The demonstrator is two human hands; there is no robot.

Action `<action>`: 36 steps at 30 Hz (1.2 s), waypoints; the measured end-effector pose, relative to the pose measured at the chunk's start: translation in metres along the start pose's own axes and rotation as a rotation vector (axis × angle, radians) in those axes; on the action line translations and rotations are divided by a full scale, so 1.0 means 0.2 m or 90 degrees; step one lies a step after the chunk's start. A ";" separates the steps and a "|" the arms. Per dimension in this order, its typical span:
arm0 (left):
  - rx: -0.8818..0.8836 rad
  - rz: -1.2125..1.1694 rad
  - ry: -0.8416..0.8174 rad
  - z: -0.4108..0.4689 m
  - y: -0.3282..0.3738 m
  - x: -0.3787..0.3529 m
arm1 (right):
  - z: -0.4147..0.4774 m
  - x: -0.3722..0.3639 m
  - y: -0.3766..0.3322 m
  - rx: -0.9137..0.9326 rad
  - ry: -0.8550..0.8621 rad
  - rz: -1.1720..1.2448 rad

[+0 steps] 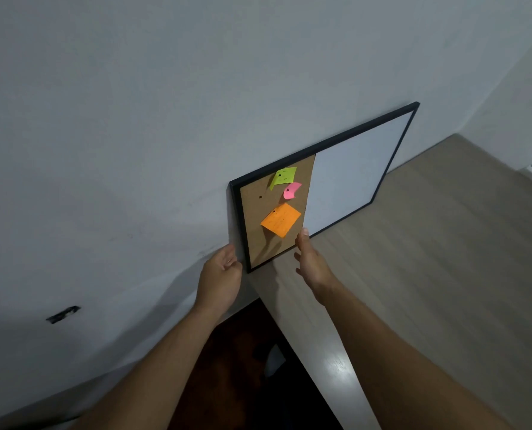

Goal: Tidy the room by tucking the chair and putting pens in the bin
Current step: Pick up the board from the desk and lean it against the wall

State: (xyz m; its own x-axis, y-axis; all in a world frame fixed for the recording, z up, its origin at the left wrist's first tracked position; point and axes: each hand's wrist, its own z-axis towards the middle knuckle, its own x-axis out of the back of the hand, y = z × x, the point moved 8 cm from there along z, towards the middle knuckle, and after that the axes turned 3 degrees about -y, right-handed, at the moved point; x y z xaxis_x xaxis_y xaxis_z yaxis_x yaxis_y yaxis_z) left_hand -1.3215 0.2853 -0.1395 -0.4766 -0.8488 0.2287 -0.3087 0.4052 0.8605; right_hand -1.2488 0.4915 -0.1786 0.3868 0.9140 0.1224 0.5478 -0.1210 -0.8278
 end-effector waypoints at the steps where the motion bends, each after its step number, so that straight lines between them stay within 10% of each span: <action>1: -0.001 0.003 -0.003 -0.02 0.00 0.00 | -0.03 0.01 0.00 0.004 -0.002 -0.004; 36: -0.172 0.273 -0.308 -1.88 -0.14 -0.88 | -2.47 0.98 0.90 0.046 0.238 -0.089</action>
State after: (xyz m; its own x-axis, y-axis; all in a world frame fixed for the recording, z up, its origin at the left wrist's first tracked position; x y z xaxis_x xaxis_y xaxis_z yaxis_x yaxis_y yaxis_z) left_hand -0.9186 0.2952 -0.0329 -0.8427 -0.3618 0.3987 0.1733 0.5188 0.8371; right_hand -0.7067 0.4580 -0.0327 0.5623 0.7147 0.4160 0.5659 0.0343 -0.8238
